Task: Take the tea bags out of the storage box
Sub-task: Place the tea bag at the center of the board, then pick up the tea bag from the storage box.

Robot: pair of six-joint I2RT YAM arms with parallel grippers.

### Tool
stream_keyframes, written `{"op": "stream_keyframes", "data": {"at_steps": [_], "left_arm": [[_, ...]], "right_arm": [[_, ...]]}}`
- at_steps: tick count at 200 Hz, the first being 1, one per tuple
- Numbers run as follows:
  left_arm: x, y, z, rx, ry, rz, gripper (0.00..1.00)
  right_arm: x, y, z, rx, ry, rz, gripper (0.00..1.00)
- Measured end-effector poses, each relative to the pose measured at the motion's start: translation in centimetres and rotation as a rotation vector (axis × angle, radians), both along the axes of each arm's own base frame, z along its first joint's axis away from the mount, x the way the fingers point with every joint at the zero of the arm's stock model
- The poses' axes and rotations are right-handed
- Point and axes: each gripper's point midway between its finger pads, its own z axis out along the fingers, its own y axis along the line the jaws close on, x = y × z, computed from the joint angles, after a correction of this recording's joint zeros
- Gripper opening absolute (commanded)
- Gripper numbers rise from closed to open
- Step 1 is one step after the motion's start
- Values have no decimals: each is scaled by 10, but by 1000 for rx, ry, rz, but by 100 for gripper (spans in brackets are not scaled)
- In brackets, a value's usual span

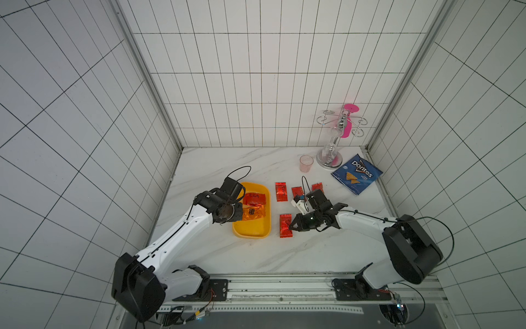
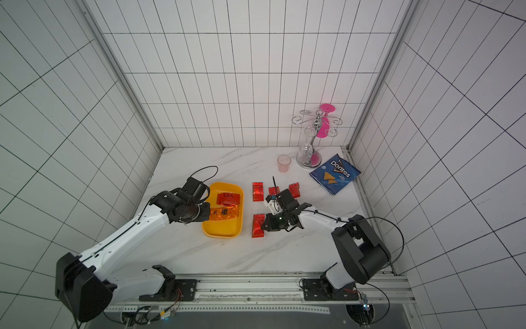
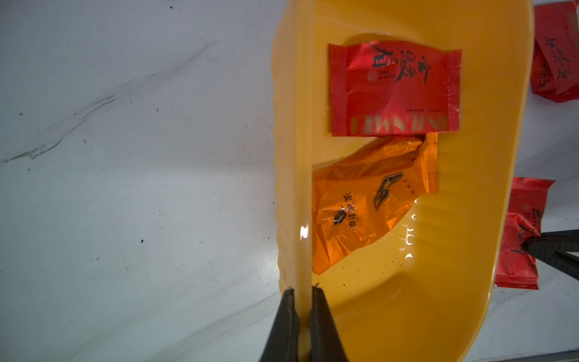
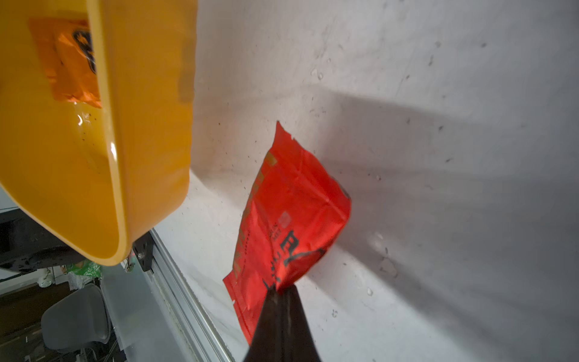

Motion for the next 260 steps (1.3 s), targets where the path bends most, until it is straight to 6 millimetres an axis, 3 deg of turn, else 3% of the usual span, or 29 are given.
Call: {"op": "stream_keyframes", "data": {"at_steps": [51,92,113,151,182,207,233,260], "left_arm": [[0,0,0,-2,1,0,0],[0,-1,0,-5,3,-2,0],[0,-1,0,-7,5,-3,0],[-1,-2,0,-9,6,-4,0],[-1,-3,0,-15,9,-6,0],[-2,-4,0,-22,13,-10,0],[-3,-5,-1,-29,16,-13,0],[-3,-6,-1,-31,18,-15,0]], "right_arm": [[-4,2,-16,-20,27,21,0],[-2,2,-13,-18,5,19,38],[-1,-1,-1,-15,-27,14,44],[4,-8,39,-12,-129,0,40],[17,22,89,68,-252,62,41],[20,55,113,91,-372,160,44],[25,82,113,52,-513,278,49],[37,97,94,-32,-642,391,54]]}}
